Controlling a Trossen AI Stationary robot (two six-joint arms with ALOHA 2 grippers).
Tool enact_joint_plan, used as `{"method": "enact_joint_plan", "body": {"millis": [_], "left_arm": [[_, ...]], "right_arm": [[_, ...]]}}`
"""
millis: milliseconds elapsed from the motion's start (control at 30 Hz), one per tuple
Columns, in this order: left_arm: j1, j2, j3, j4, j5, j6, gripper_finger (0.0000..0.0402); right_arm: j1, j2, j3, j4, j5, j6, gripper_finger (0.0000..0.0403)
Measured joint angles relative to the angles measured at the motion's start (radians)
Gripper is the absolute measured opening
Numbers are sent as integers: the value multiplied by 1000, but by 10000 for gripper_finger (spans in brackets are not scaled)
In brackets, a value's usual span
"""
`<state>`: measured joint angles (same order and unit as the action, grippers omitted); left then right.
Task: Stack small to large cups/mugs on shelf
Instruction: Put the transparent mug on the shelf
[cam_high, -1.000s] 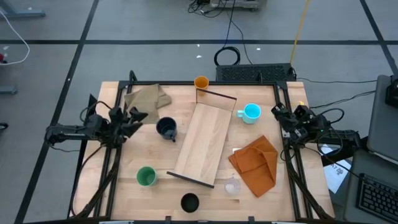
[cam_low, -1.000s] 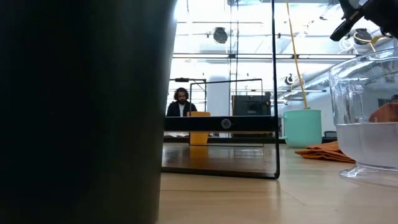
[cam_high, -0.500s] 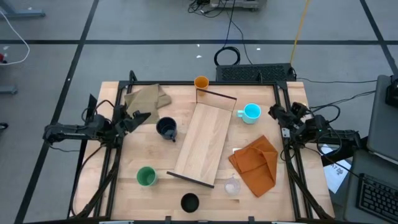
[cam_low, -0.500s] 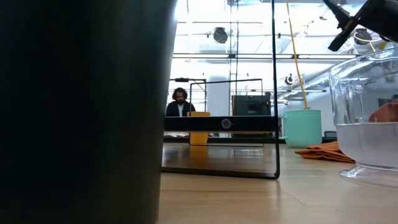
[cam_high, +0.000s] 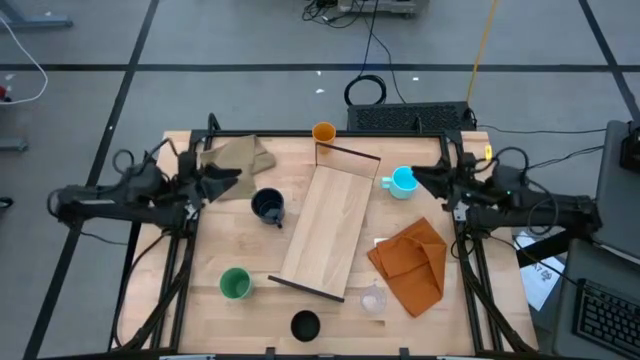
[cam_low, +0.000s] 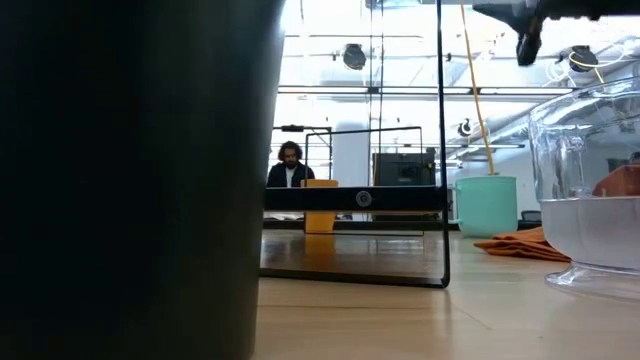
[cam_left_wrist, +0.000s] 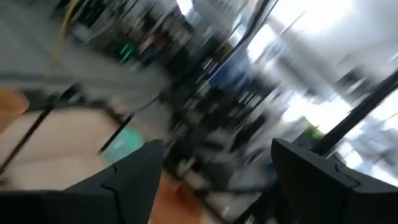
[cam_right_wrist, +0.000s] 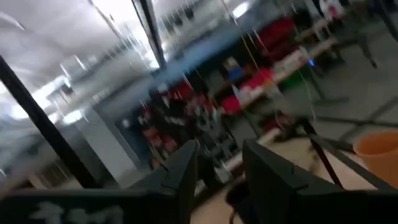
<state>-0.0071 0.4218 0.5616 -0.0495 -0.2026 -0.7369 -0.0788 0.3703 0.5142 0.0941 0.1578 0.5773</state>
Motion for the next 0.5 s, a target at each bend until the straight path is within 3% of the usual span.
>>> {"method": "enact_joint_plan", "body": {"millis": [267, 500], "left_arm": [[0, 369, 529, -508, 134, 44, 298], [-1, 603, 824, -866, 152, 19, 298]], "right_arm": [[0, 258, 308, -313, -175, 46, 121], [2, 371, 430, -607, -318, 111, 121]]}}
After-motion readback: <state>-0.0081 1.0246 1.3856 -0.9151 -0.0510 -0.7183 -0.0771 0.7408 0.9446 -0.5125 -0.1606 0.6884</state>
